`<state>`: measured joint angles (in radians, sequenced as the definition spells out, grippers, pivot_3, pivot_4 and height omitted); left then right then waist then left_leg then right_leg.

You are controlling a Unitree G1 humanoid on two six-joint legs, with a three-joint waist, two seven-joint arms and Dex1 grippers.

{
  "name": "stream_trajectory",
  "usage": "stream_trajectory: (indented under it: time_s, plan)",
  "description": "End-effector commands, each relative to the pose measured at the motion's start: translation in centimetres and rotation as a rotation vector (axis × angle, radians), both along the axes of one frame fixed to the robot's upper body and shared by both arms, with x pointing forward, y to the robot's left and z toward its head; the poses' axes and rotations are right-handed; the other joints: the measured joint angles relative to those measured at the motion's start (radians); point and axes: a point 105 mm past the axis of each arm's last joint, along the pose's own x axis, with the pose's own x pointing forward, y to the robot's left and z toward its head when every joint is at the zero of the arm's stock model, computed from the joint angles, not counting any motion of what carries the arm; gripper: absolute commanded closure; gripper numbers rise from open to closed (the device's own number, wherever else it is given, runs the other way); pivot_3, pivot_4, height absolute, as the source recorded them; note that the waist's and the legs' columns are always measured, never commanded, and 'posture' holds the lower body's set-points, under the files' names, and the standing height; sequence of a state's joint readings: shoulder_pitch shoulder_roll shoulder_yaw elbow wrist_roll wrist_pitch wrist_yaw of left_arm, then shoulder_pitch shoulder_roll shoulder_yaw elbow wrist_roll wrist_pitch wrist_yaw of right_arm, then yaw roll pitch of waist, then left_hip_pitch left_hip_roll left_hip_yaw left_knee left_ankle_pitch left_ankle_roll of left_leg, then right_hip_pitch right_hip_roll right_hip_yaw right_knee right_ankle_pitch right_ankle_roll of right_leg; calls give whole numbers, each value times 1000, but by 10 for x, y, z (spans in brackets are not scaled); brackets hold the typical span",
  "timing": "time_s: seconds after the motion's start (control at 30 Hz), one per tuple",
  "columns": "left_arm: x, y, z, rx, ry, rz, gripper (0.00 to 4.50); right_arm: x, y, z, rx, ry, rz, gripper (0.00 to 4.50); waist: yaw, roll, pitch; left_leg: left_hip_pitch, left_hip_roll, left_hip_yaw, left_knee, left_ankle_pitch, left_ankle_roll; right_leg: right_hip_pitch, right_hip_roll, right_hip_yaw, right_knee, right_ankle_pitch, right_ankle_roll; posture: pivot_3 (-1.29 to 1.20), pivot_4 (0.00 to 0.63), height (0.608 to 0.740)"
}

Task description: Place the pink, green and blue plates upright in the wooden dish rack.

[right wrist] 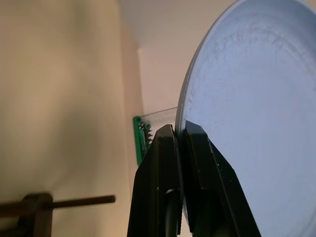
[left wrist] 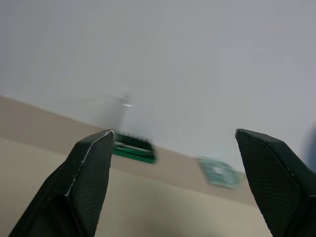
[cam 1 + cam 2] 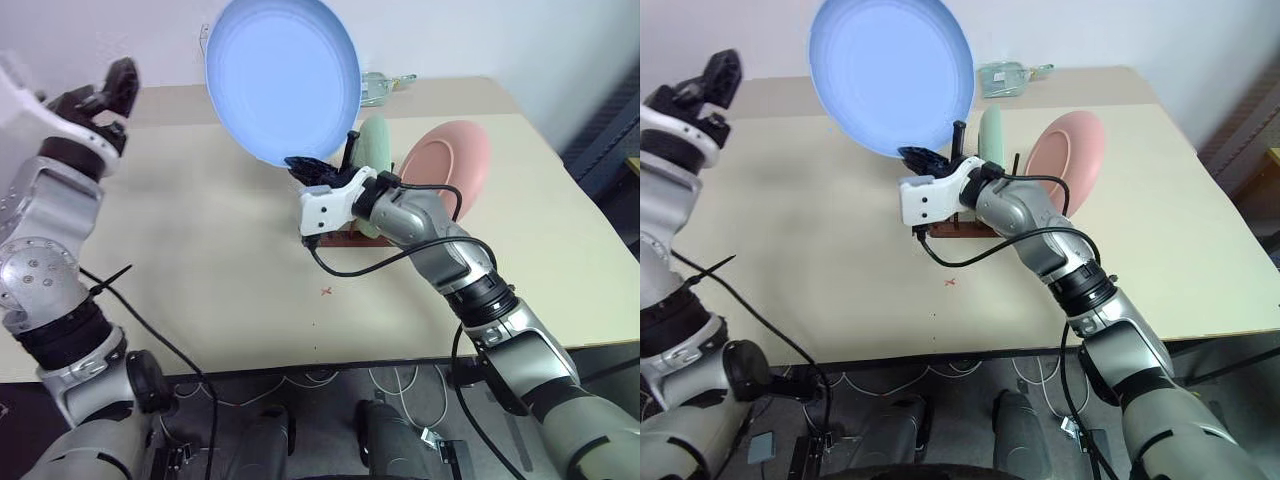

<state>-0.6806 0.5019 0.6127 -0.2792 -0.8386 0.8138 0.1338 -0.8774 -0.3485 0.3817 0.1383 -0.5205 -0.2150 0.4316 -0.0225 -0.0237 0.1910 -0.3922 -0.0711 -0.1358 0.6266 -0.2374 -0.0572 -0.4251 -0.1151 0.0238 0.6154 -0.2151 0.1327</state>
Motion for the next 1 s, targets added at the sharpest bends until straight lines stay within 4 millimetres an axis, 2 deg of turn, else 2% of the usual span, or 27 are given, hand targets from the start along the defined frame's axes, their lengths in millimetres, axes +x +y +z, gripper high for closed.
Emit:
stream_trajectory:
  time_s: [0.03,0.17,0.3,0.4,0.5,0.73,1.0]
  plan:
    - [-5,21,-12,114,37,88,382,-22,4,46,202,3,123,4500,1,0,0,0,0,0,0,0,0,0,0,0,0,0,0,0,150,740]
    - [-1,21,-36,218,111,86,382,-35,5,59,315,113,227,4500,7,0,0,0,0,-1,0,-2,4,0,0,0,0,0,0,0,150,740]
    - [-2,-6,-87,423,197,-38,382,-54,0,80,577,427,425,4500,2,1,0,0,0,-1,0,-2,4,1,0,0,0,0,0,0,150,740]
    - [-9,-26,-115,572,246,-125,382,-72,-1,82,669,658,567,4500,3,1,0,0,1,-1,-1,-3,5,0,0,0,0,0,-1,0,150,740]
    - [-15,-45,-135,667,268,-224,382,-73,-7,80,773,821,611,4500,3,2,0,0,1,-1,-2,-3,5,-1,0,0,0,1,-2,0,150,740]
    - [-28,-77,-160,751,291,-436,382,-64,-14,67,943,1132,626,4500,2,2,1,0,1,-1,-4,-3,5,-2,0,0,0,1,-2,0,150,740]
    - [-28,-83,-157,706,262,-478,382,-36,-27,53,1104,1268,494,4500,3,3,1,0,1,0,-4,-3,5,-2,0,0,0,1,-2,0,150,740]
